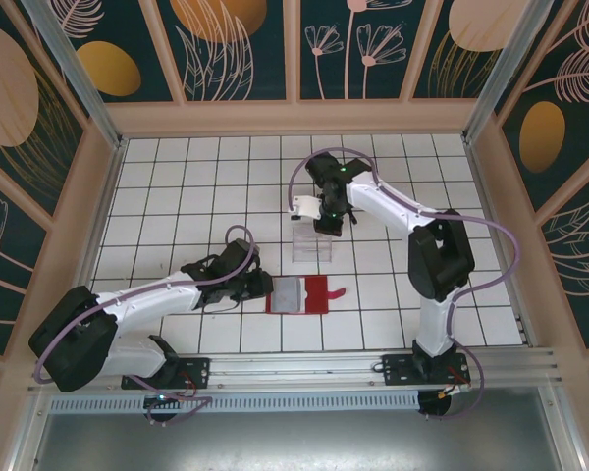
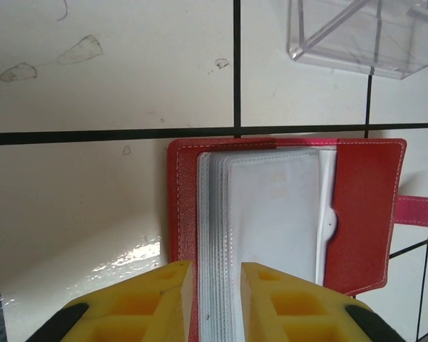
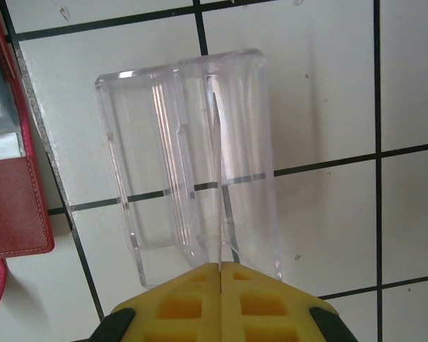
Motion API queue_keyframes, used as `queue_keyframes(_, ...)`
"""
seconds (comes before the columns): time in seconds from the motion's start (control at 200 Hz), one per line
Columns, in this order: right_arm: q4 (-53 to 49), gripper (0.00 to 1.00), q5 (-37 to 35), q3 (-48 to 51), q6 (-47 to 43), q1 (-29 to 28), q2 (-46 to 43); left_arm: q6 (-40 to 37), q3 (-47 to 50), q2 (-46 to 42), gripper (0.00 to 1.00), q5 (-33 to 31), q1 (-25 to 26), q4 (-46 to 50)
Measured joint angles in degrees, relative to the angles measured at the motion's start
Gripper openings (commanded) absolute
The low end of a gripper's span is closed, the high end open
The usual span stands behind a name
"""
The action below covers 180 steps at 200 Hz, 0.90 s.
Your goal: Take the credit cards out of the card holder
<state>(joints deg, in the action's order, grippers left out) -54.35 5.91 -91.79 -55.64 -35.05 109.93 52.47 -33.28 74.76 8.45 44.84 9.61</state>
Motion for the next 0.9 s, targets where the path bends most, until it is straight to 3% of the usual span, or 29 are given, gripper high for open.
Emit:
queue_keyframes(0.325,-0.15,0.00,-0.35,-1.51,0.02,-1.44,3.82,0.37,0.02,0.00,0.26,0.02,0.00,-0.46)
queue_keyframes(0.515,-0.07,0.26,-0.79,-2.23,0.07,-1.51,4.04,0.42,0.02,0.00,0.26,0.02,0.00,-0.46)
queue_keyframes(0.901,5.57,0.33,-6.14,-1.33,0.22,-1.51,2.69,0.44,0.02,0.00,0.26,0.00,0.00,-0.44)
